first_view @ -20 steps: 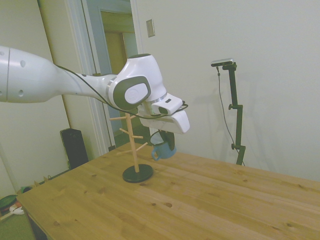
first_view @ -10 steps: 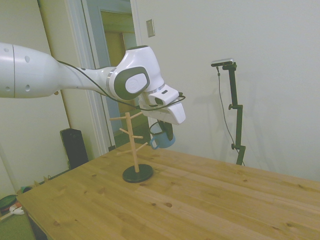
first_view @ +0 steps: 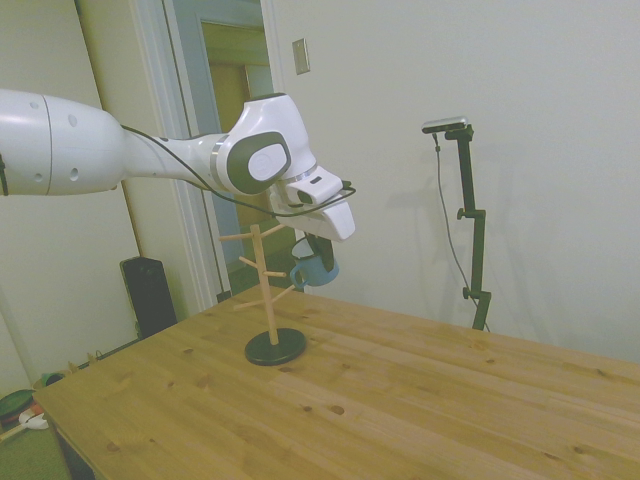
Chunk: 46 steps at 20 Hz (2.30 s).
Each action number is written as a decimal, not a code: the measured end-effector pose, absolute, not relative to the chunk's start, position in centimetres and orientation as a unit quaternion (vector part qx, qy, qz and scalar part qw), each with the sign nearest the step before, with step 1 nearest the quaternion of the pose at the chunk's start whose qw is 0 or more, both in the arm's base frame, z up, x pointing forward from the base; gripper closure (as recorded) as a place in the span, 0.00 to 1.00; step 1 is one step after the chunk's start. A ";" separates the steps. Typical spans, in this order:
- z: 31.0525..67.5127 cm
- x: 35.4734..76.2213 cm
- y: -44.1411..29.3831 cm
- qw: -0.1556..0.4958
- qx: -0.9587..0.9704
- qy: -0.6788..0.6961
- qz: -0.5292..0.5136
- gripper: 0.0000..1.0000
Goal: Hang the mug
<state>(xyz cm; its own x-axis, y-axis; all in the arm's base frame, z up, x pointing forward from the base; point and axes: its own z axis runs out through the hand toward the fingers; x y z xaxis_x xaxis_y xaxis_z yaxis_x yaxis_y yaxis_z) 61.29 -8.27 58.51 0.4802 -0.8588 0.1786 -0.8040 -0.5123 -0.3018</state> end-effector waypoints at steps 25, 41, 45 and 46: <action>57.1 63.6 -3.8 0.106 -0.850 0.493 -0.153 1.00; 56.1 65.4 -0.4 0.111 -0.854 0.486 -0.147 1.00; 55.6 65.7 0.7 0.112 -0.855 0.486 -0.144 1.00; 55.6 65.8 0.8 0.112 -0.855 0.486 -0.143 1.00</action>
<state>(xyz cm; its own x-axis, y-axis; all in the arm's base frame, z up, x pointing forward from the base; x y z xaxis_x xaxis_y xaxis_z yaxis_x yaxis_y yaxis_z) 65.75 0.80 55.58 0.4857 -0.8635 0.1361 -0.7992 -0.5017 -0.3310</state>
